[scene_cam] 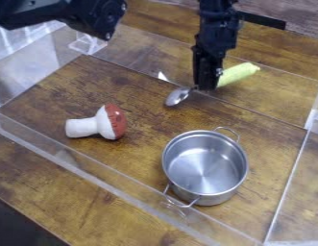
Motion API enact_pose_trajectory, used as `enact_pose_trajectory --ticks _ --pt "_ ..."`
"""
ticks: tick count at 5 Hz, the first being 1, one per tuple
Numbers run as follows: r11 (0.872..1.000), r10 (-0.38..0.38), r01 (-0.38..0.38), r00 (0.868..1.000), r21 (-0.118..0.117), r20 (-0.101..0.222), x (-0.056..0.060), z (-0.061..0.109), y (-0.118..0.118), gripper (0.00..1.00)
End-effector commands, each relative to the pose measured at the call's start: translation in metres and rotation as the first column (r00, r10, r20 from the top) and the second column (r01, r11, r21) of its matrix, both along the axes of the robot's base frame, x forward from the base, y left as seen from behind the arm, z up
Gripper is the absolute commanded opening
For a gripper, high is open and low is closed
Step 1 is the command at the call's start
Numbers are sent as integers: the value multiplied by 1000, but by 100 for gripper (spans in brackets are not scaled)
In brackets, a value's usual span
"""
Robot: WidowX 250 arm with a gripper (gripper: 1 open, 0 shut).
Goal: Move the green spoon to the right
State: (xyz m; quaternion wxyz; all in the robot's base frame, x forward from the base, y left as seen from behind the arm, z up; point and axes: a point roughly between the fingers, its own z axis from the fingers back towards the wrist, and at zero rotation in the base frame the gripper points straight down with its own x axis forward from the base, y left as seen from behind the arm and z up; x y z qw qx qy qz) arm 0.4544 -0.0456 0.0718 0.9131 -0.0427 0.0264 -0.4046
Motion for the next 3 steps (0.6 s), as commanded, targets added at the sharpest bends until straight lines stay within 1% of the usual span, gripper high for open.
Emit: enact_pose_trajectory --ticks 1,2,3 --pt "1000 6 -5 986 -2 169 6 72 3 0" --pt "1000 -3 5 984 -12 176 6 67 -3 0" --pt "999 -40 46 983 -27 178 3 64 -11 0"
